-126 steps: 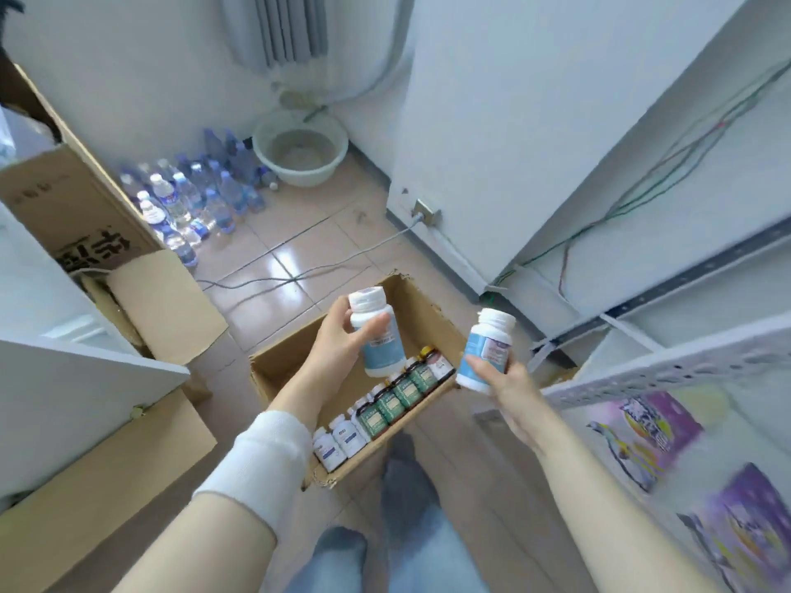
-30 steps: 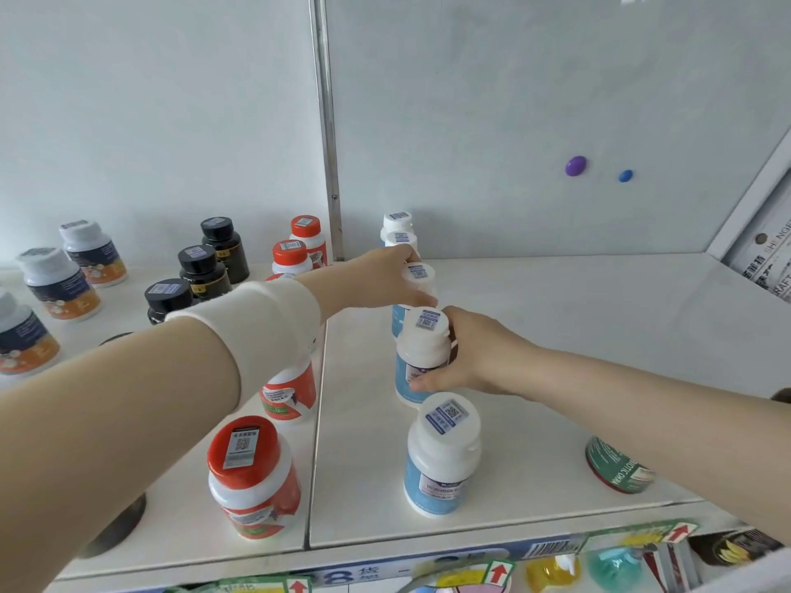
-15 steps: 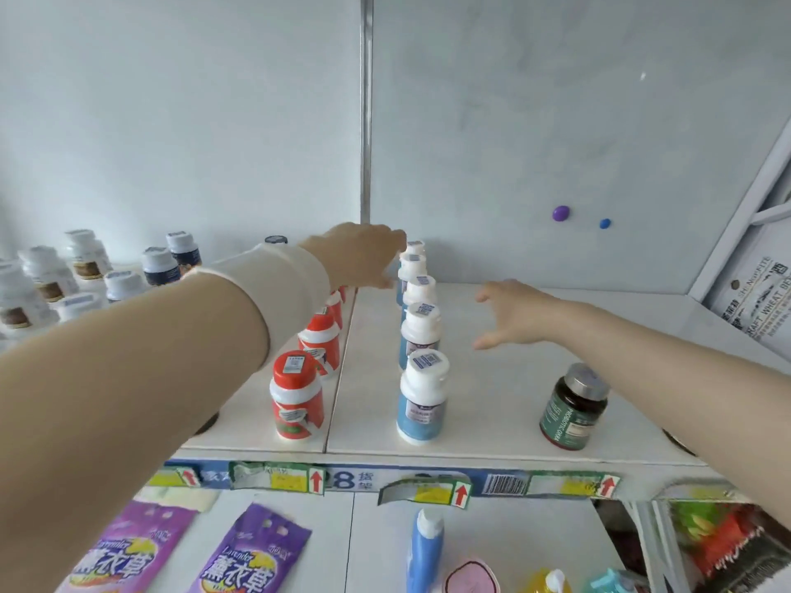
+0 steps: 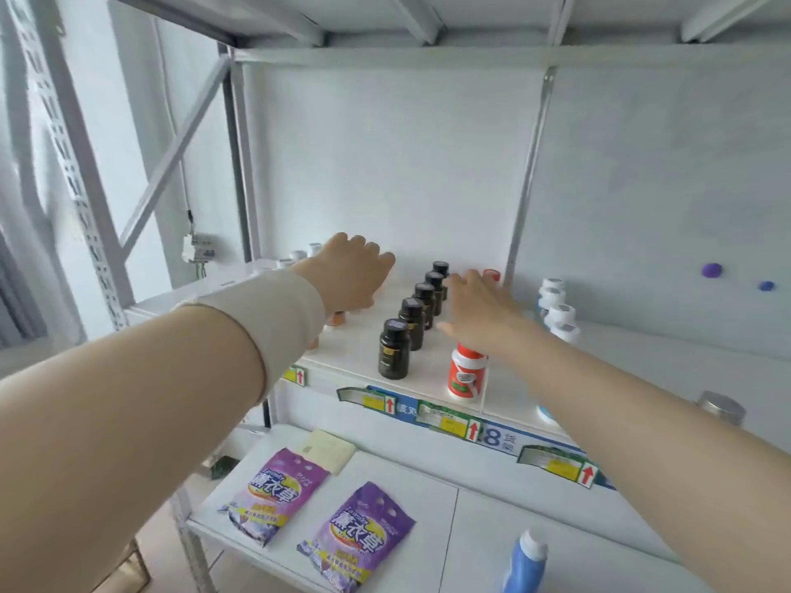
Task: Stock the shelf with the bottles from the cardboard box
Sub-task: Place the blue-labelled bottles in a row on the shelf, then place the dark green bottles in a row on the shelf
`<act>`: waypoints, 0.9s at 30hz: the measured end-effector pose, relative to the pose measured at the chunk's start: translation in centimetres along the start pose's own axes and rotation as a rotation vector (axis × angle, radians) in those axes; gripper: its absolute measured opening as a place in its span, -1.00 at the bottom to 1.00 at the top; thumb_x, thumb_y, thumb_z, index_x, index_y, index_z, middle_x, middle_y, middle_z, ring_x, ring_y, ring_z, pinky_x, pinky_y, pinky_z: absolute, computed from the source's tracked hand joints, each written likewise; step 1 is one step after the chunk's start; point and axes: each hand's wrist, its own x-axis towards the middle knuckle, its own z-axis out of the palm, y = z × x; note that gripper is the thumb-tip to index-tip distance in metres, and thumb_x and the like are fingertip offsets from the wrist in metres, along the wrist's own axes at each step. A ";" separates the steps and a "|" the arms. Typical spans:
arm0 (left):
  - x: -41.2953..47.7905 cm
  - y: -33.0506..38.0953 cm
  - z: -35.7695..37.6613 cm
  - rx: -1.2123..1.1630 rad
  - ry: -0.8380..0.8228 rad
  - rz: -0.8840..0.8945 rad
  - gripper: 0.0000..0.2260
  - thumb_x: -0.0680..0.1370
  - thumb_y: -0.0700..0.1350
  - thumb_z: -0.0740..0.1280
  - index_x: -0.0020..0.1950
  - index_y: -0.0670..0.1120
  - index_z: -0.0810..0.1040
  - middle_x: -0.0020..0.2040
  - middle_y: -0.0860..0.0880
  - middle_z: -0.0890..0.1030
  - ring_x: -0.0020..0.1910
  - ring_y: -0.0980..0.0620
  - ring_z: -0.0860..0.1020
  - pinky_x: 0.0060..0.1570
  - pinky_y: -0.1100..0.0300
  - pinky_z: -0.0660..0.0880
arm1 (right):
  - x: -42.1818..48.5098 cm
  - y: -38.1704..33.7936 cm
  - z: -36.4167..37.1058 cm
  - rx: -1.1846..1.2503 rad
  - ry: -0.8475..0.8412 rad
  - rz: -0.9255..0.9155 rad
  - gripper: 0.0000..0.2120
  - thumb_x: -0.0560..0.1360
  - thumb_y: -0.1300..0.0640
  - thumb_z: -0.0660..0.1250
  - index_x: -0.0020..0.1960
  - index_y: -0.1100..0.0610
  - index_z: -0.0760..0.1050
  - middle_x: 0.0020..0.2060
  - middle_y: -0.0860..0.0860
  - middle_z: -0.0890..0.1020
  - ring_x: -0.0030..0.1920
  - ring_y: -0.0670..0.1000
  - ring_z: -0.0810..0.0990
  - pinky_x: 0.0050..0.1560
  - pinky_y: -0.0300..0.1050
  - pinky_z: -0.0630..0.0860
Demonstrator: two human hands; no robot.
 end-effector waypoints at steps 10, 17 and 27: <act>-20.7 -22.5 11.8 0.052 -0.243 -0.375 -0.56 0.57 -0.02 0.25 0.40 -0.14 0.26 0.28 -0.11 0.46 0.27 -0.12 0.45 0.19 0.07 0.38 | 5.8 -33.2 -0.2 -0.011 0.098 -0.455 -0.54 0.55 0.04 0.21 0.38 0.18 0.22 0.32 0.19 0.33 0.32 0.20 0.32 0.23 0.07 0.32; -33.3 -32.0 23.4 -0.033 -0.463 -0.543 -0.61 0.56 -0.01 0.26 0.34 -0.13 0.33 0.24 -0.10 0.48 0.22 -0.11 0.48 0.18 0.07 0.41 | 7.2 -52.8 5.4 0.021 0.004 -0.694 -0.50 0.55 0.00 0.21 0.40 0.17 0.21 0.33 0.17 0.34 0.33 0.19 0.32 0.26 0.10 0.32; -41.4 -36.0 44.1 -0.250 -0.758 -0.723 -0.56 0.57 -0.02 0.26 0.40 -0.14 0.28 0.31 -0.14 0.46 0.28 -0.13 0.45 0.19 0.03 0.39 | 13.3 -69.0 22.1 0.006 -0.232 -0.931 -0.49 0.55 -0.04 0.19 0.41 0.15 0.20 0.34 0.13 0.34 0.36 0.15 0.31 0.31 0.03 0.28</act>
